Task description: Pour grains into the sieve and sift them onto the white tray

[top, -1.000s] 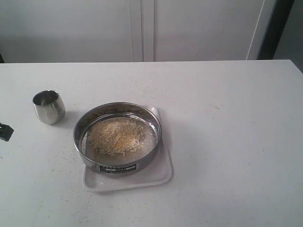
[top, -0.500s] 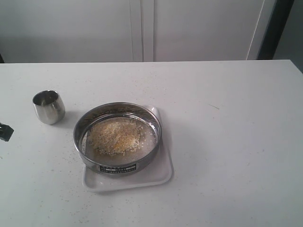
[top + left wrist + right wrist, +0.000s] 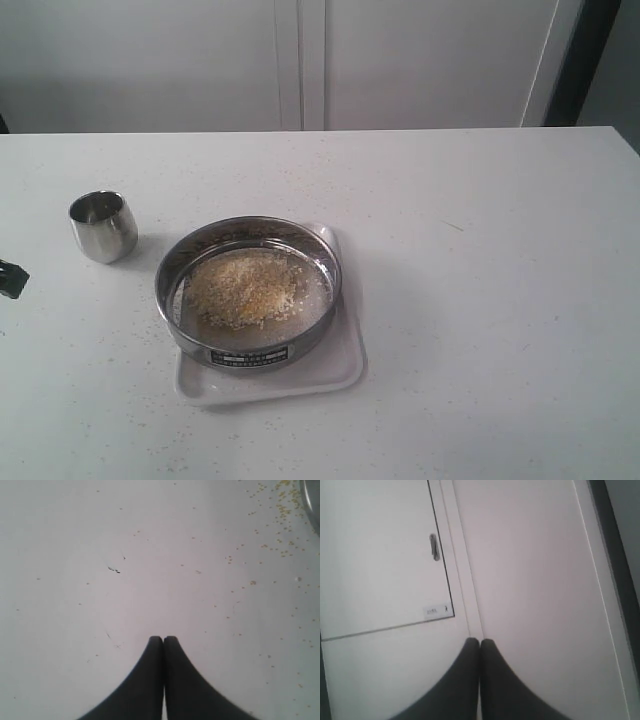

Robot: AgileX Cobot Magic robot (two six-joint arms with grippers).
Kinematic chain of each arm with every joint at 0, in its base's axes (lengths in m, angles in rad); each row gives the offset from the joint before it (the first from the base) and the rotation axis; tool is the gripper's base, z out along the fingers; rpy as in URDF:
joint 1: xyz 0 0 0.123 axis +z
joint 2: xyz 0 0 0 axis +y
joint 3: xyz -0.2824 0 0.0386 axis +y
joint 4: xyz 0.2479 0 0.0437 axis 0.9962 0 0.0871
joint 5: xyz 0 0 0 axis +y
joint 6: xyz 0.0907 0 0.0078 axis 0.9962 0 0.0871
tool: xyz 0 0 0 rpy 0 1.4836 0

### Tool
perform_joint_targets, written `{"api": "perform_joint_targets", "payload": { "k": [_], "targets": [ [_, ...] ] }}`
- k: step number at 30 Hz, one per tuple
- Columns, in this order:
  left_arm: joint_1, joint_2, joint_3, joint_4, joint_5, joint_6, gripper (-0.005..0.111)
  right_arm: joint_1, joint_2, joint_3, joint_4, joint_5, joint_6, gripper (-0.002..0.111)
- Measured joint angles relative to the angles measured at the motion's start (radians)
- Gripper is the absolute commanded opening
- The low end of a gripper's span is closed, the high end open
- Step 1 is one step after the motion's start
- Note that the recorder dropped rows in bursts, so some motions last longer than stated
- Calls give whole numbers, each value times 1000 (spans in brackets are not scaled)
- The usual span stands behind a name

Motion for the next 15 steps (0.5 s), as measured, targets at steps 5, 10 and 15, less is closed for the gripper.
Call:
{"api": "perform_joint_targets", "payload": {
  "k": [5, 10, 15],
  "targets": [
    [0, 0, 0, 0, 0, 0, 0, 0, 196, -100, -89, 42, 0, 0],
    [0, 0, 0, 0, 0, 0, 0, 0, 387, -196, -182, 117, 0, 0],
    [0, 0, 0, 0, -2, 0, 0, 0, 533, -273, -261, 230, 0, 0]
  ]
}}
